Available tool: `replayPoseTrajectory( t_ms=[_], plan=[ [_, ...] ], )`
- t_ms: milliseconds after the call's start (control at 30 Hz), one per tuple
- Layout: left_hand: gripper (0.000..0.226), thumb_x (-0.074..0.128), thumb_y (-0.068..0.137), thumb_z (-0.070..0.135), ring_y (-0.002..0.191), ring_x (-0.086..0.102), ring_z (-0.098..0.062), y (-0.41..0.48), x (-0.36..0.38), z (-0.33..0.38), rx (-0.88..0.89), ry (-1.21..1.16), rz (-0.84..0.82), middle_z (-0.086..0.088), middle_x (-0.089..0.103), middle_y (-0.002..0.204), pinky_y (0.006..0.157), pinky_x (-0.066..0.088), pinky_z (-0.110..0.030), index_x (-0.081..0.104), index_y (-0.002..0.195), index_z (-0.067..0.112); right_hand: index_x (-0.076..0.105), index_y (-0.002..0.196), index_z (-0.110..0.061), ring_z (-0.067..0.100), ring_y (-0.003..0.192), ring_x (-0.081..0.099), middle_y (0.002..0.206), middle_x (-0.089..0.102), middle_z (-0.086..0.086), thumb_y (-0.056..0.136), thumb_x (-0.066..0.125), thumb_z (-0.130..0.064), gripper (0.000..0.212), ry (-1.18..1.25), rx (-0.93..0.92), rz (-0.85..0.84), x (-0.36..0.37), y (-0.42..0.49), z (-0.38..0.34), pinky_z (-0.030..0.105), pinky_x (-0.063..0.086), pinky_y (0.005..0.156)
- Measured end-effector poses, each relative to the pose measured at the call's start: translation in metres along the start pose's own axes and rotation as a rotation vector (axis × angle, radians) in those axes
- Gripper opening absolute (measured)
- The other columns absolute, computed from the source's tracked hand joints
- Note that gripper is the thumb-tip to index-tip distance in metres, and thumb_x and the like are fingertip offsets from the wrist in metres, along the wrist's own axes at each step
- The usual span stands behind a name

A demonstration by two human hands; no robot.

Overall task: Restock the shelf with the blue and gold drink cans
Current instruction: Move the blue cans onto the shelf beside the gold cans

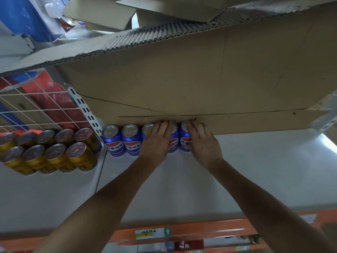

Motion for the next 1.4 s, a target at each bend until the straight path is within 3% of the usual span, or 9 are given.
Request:
replayPoseTrajectory(
  t_ms=[200, 367, 600, 700, 900, 1167, 1267, 1400],
  plan=[
    [0.078, 0.082, 0.079, 0.029, 0.127, 0.051, -0.03, -0.008, -0.021, -0.01, 0.025, -0.02, -0.005, -0.013, 0.053, 0.139, 0.108, 0.044, -0.042, 0.048, 0.145, 0.004, 0.046, 0.143, -0.001, 0.034, 0.126, 0.052, 0.139, 0.054, 0.018, 0.066, 0.089, -0.017, 0.089, -0.022, -0.039, 0.016, -0.012, -0.007, -0.007, 0.044, 0.047, 0.106],
    [0.068, 0.08, 0.084, 0.027, 0.124, 0.053, -0.03, -0.04, -0.04, -0.015, -0.02, -0.068, 0.085, -0.013, 0.054, 0.137, 0.104, 0.047, -0.041, 0.051, 0.141, 0.004, 0.042, 0.148, -0.002, 0.032, 0.132, 0.047, 0.146, 0.049, 0.014, 0.08, 0.079, -0.022, 0.08, -0.004, -0.085, 0.023, -0.021, -0.016, -0.021, 0.042, 0.039, 0.114],
    [0.07, 0.072, 0.089, 0.03, 0.133, 0.048, -0.031, -0.106, -0.03, -0.004, -0.098, -0.107, 0.031, -0.014, 0.049, 0.146, 0.108, 0.046, -0.041, 0.044, 0.148, 0.005, 0.042, 0.149, -0.003, 0.033, 0.141, 0.044, 0.151, 0.047, 0.016, 0.08, 0.081, -0.026, 0.083, 0.068, -0.047, -0.088, -0.012, -0.046, -0.056, 0.048, 0.038, 0.116],
    [0.063, 0.07, 0.09, 0.03, 0.13, 0.051, -0.031, -0.133, -0.024, 0.0, -0.123, -0.101, 0.012, -0.016, 0.054, 0.142, 0.108, 0.047, -0.043, 0.05, 0.144, 0.005, 0.037, 0.153, -0.004, 0.031, 0.142, 0.042, 0.154, 0.043, 0.015, 0.083, 0.078, -0.03, 0.085, 0.077, -0.058, -0.166, -0.008, -0.064, -0.076, 0.045, 0.038, 0.116],
    [0.054, 0.066, 0.091, 0.029, 0.119, 0.059, -0.037, -0.193, -0.037, -0.027, -0.259, -0.09, 0.036, -0.019, 0.062, 0.131, 0.102, 0.05, -0.046, 0.058, 0.136, 0.002, 0.043, 0.149, -0.003, 0.033, 0.139, 0.047, 0.152, 0.047, 0.017, 0.081, 0.08, -0.028, 0.081, 0.071, -0.11, -0.234, -0.007, -0.084, -0.126, 0.043, 0.039, 0.113],
    [0.054, 0.052, 0.093, 0.034, 0.126, 0.054, -0.038, -0.366, -0.091, -0.097, -0.571, -0.072, 0.007, -0.018, 0.058, 0.136, 0.107, 0.045, -0.049, 0.057, 0.136, 0.002, 0.041, 0.151, -0.004, 0.034, 0.142, 0.041, 0.156, 0.042, 0.014, 0.089, 0.071, -0.027, 0.073, 0.18, -0.364, -0.33, 0.003, -0.119, -0.268, 0.046, 0.036, 0.116],
    [0.049, 0.058, 0.094, 0.031, 0.125, 0.054, -0.038, -0.445, -0.112, -0.12, -0.644, -0.049, 0.021, -0.018, 0.059, 0.135, 0.107, 0.045, -0.05, 0.058, 0.134, 0.004, 0.046, 0.147, -0.003, 0.035, 0.138, 0.048, 0.152, 0.048, 0.015, 0.087, 0.074, -0.029, 0.071, 0.205, -0.444, -0.347, 0.006, -0.144, -0.341, 0.048, 0.044, 0.111],
    [0.06, 0.057, 0.089, 0.038, 0.134, 0.045, -0.03, -0.546, -0.143, -0.145, -0.803, -0.013, -0.028, -0.013, 0.054, 0.146, 0.111, 0.039, -0.046, 0.055, 0.141, 0.008, 0.056, 0.138, -0.001, 0.033, 0.127, 0.059, 0.141, 0.058, 0.016, 0.076, 0.083, -0.031, 0.073, 0.209, -0.564, -0.357, 0.005, -0.185, -0.44, 0.047, 0.049, 0.102]
  ],
)
Point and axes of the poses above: each hand's wrist, its own y-axis towards the middle knuckle, its own x-axis out of the palm, z = x × y, the point moved 3 cm from there along y, towards the middle knuckle
